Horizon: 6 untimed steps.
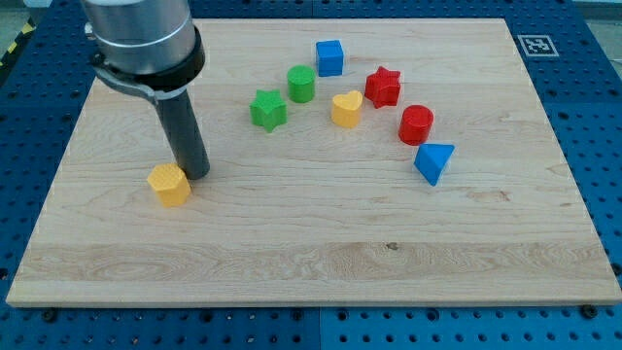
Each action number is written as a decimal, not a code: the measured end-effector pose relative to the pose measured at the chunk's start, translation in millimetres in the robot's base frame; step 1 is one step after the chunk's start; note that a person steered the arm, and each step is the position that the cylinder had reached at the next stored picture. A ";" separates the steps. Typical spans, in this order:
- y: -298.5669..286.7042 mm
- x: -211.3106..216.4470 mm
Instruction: Move the yellow hexagon to the bottom left side
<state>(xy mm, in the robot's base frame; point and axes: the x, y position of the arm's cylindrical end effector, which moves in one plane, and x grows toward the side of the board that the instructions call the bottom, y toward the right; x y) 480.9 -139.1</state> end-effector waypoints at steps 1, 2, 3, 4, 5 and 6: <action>-3.9 1.8; -12.3 1.8; -22.7 6.4; -31.7 18.6; -43.2 35.2; -60.8 51.3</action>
